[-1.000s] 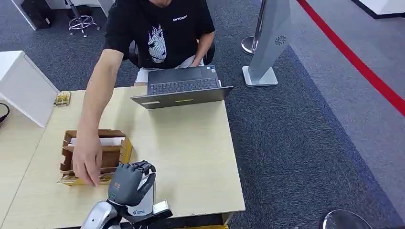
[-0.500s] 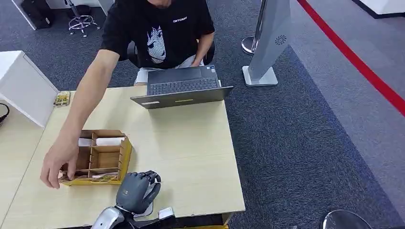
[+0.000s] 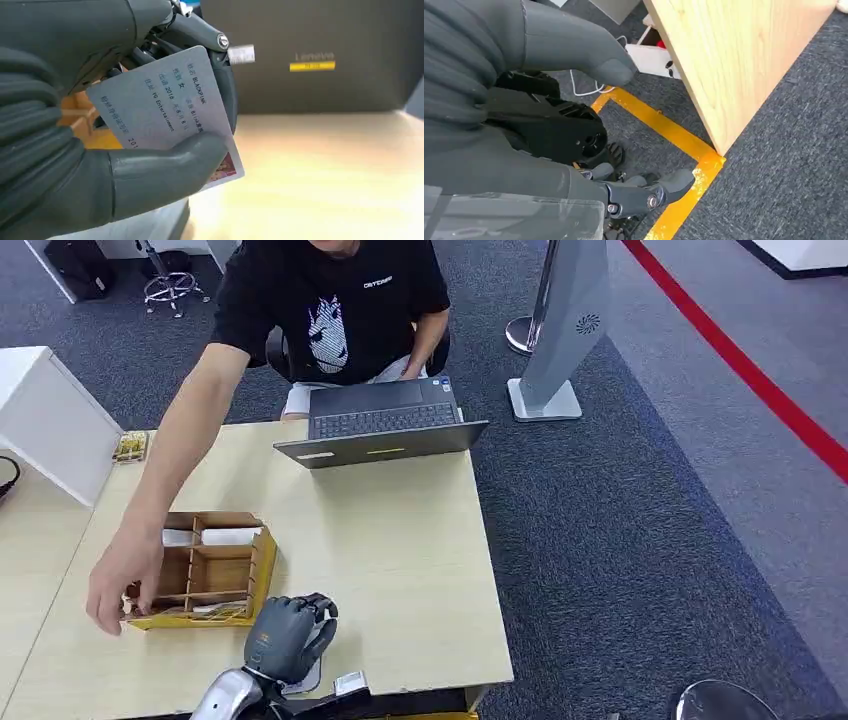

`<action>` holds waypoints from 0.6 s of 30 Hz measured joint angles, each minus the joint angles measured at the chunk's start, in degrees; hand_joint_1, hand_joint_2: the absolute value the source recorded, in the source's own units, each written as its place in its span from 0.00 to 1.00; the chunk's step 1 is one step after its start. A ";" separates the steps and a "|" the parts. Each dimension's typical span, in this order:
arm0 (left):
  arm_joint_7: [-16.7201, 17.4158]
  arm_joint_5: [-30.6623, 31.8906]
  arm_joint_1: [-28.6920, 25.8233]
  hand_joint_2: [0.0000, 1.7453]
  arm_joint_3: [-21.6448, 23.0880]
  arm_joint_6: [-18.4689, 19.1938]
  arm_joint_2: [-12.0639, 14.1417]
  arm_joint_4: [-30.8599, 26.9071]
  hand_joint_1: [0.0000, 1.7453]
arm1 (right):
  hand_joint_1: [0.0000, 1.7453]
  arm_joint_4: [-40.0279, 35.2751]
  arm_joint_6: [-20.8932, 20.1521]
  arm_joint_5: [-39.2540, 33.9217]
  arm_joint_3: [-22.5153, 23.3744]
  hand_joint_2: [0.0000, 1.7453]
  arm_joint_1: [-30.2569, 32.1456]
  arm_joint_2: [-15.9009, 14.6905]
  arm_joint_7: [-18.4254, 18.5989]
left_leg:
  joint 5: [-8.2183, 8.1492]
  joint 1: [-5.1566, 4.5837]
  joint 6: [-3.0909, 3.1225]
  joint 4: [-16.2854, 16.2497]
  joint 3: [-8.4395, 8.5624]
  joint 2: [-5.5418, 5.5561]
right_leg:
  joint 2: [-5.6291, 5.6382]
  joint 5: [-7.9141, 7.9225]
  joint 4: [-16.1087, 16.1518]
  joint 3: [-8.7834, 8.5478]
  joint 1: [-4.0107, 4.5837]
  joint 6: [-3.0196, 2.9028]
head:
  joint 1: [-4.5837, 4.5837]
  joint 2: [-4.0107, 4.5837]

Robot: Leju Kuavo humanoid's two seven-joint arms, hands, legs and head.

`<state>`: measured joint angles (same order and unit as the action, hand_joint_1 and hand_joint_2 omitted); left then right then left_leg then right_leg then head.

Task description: Pass the card to the sensor for recognition and then transmit it.

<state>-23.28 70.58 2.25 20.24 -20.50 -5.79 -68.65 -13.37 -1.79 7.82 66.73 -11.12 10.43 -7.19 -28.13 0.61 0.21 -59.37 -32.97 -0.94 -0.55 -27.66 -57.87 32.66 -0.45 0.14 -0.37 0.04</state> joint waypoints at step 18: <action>2.54 3.96 15.44 1.00 -0.31 0.90 0.00 -5.29 1.00 | 0.00 0.11 0.76 4.33 -0.92 1.00 -1.60 0.02 2.38 | 0.08 0.00 0.06 -0.01 -0.01 0.05 | -0.06 0.04 -0.03 -0.01 0.00 0.00 | 0.00 0.00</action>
<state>-20.74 74.53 17.68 19.93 -19.60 -5.79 -73.94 -13.27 -1.03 12.15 65.81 -12.71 10.45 -4.81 -28.04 0.61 0.27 -59.39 -32.98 -0.90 -0.61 -27.62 -57.90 32.65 -0.45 0.14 -0.37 0.04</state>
